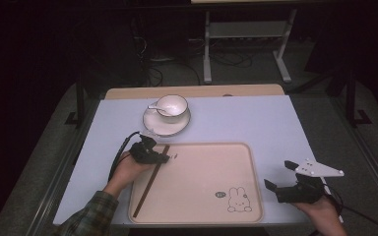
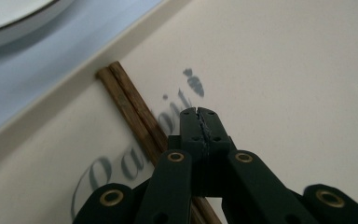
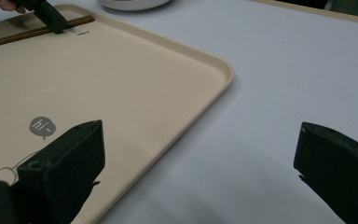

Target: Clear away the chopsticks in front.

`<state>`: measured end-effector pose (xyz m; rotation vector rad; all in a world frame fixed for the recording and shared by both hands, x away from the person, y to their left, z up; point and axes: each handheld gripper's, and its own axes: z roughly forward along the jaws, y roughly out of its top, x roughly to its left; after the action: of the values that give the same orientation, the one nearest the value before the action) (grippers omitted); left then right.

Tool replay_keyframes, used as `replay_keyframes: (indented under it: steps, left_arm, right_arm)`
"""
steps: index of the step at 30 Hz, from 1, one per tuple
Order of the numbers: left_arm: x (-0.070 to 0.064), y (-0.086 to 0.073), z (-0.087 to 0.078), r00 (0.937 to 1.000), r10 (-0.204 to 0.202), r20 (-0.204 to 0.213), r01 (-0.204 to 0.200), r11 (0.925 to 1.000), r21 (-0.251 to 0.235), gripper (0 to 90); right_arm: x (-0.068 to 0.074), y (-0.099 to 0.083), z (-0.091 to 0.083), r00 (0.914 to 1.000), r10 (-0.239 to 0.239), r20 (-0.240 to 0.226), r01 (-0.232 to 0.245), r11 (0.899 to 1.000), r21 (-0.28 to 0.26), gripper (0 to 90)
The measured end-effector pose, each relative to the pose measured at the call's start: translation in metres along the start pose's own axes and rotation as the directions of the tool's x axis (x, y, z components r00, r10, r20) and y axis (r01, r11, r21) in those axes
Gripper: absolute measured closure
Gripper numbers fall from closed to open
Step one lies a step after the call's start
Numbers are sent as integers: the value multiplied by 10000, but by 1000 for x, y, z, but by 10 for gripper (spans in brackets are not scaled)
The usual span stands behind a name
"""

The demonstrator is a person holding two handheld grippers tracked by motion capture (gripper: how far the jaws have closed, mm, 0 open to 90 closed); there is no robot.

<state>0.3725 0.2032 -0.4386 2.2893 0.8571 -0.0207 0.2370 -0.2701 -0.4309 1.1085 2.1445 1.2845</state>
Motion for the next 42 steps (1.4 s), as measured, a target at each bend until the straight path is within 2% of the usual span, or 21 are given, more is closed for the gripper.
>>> replay_keyframes:
  steps: [13,18,21,22,24,25,27,28,30,31,32,33,34,35,39,42]
  left_arm:
    - [6,-27,-24,9993,-340,-137,340,9994,27,894]
    - [8,-32,-29,9986,-506,-140,506,9987,-50,894]
    - [8,-33,-29,9987,-489,-154,488,9988,-41,894]
    - [7,-32,-30,9995,-268,-140,266,9996,-116,891]
    - [3,-31,-33,9998,-165,-144,162,9996,-229,874]
    - [0,-32,-36,9997,8,-232,-16,9994,-350,860]
    - [-2,-32,-38,9996,89,-267,-100,9991,-407,821]
    - [-8,-37,-47,9987,318,-393,-344,9971,-685,791]
    - [-9,-39,-49,9983,367,-456,-399,9966,-725,711]
    - [-12,-42,-54,9969,450,-644,-500,9956,-794,655]
    - [-15,-47,-60,9962,441,-749,-514,9938,-989,612]
    - [-15,-47,-60,9962,441,-749,-514,9938,-989,582]
    - [-18,-53,-67,9939,476,-997,-597,9906,-1230,539]
    - [-20,-56,-69,9932,488,-1055,-629,9889,-1348,505]
    - [-23,-66,-77,9906,387,-1316,-603,9845,-1647,394]
    - [-24,-78,-84,9840,212,-1769,-549,9807,-1876,315]
  right_arm:
    - [1,0,0,10000,-49,22,49,10000,17,12]
    - [1,1,1,10000,-55,26,55,10000,20,12]
    - [1,1,1,10000,-53,12,53,10000,16,12]
    - [1,1,1,10000,-53,15,53,10000,11,12]
    - [1,1,0,10000,-65,15,65,10000,4,12]
    - [1,1,0,10000,-48,19,48,10000,4,12]
    - [1,0,0,10000,-27,10,27,10000,2,12]
    - [1,0,1,10000,-25,-2,25,10000,-1,12]
    - [1,0,1,10000,-17,-15,17,10000,8,12]
    - [1,0,1,10000,-30,-42,30,10000,3,12]
    - [1,1,1,10000,-35,-52,35,10000,0,12]
    - [1,1,1,10000,-40,-54,40,10000,-3,12]
    - [1,1,1,10000,-49,-55,49,10000,-10,12]
    - [2,1,1,10000,-56,-61,56,10000,-10,12]
    - [3,2,1,9999,-115,-115,114,9999,-88,12]
    - [6,5,2,9995,-204,-260,199,9996,-215,12]
